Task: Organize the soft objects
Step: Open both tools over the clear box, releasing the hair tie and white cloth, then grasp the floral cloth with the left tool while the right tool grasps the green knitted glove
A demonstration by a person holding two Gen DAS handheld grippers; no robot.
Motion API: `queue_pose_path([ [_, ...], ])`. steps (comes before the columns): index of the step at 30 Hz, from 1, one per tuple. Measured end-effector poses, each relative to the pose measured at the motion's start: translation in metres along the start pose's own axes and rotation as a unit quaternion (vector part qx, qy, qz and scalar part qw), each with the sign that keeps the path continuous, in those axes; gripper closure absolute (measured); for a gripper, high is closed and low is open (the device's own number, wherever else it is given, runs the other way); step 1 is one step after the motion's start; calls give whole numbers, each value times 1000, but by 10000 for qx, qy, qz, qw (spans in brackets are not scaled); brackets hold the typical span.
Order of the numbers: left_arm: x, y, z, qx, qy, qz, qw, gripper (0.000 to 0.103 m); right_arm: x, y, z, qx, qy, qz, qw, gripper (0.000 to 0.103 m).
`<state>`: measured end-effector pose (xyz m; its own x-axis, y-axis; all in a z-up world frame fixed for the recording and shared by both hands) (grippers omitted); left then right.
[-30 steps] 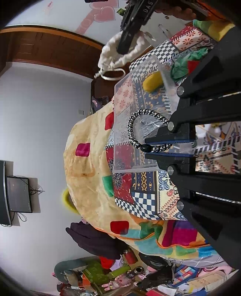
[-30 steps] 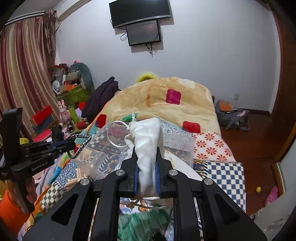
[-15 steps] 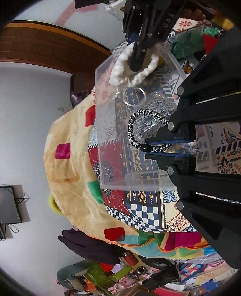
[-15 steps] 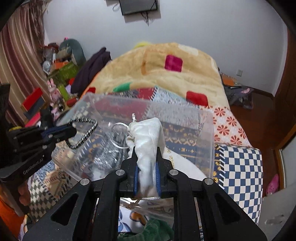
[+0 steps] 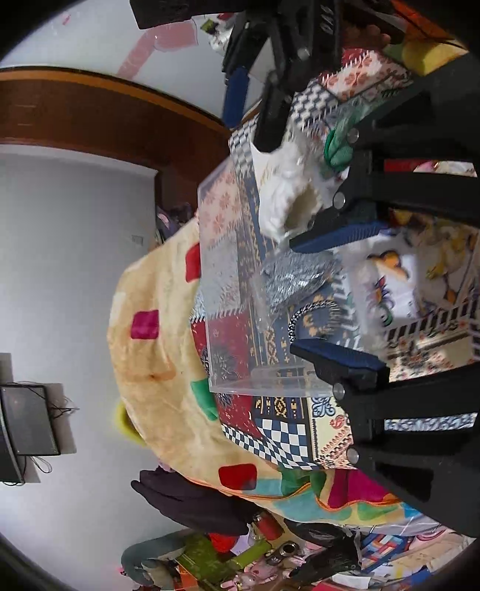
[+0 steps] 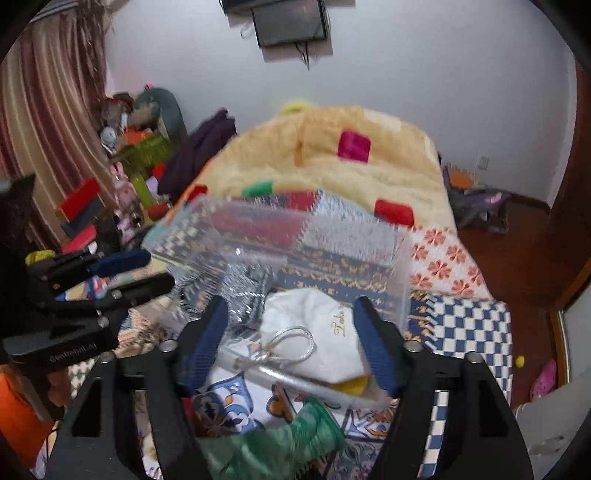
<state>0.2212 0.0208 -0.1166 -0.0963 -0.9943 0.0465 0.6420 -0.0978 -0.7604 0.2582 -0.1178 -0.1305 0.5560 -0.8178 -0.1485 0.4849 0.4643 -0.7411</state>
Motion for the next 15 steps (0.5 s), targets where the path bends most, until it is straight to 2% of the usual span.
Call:
queue_pose_path([
  [3, 6, -17, -6, 149, 4, -84, 9999, 43, -1, -24, -2, 246, -2, 52, 9997, 23],
  [7, 16, -29, -19, 174, 48, -246, 9995, 41, -4, -45, -17, 384, -112, -38, 9992, 21],
  [15, 38, -24, -53, -213, 141, -504, 9984, 41, -10, -31, -60, -16, -91, 86, 9999, 21],
])
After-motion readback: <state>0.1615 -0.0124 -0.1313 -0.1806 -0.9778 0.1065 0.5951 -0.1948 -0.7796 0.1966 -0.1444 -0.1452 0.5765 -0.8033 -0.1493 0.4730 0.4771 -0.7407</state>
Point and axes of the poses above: each gripper's, at about its wrist camera, not at the fingertips, and y roughly the way its jaws point, x to its right, z to its top, the point moved 8 cm from there along y, roughly the way its jaws point, and after that the axes turned 6 degrees about -x, right-handed, at the moved point
